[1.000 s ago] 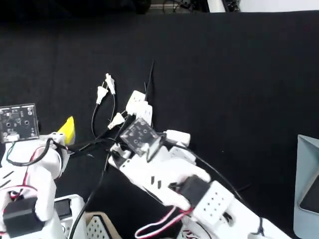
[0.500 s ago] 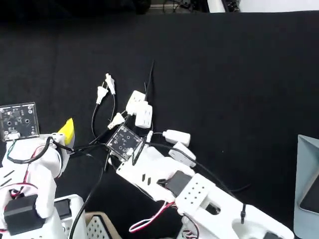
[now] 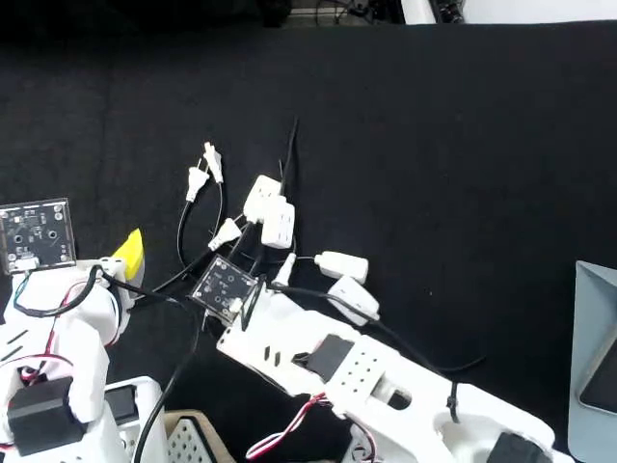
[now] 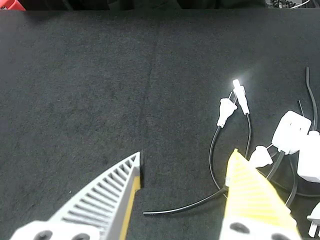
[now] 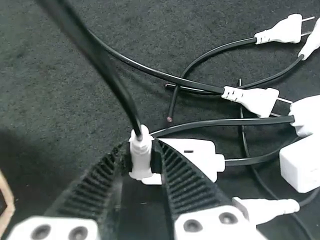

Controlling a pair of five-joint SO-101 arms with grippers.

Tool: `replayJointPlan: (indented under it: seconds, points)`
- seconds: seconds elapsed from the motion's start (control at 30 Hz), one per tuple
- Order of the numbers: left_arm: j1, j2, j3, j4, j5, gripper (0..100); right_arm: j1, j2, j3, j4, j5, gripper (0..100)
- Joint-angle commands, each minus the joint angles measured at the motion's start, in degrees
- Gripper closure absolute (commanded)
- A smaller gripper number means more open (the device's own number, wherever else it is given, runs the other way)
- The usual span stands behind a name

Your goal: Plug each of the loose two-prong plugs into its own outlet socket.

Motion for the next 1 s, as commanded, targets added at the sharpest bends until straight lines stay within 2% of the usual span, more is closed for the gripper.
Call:
replayJointPlan:
  seconds: [0.0,0.17,0.97]
  points:
    - [-0.04,0.26,-0.31,0.97,-0.35,72,2.02,0.22,-0.75,-1.32,0.00,98.6]
    - [-0.04,0.26,1.36,0.79,-0.35,72,2.37,0.31,-0.13,-4.31,0.09,98.6]
    - [-0.04,0.26,1.63,0.97,-0.35,72,4.92,0.40,1.45,-4.22,0.35,98.6]
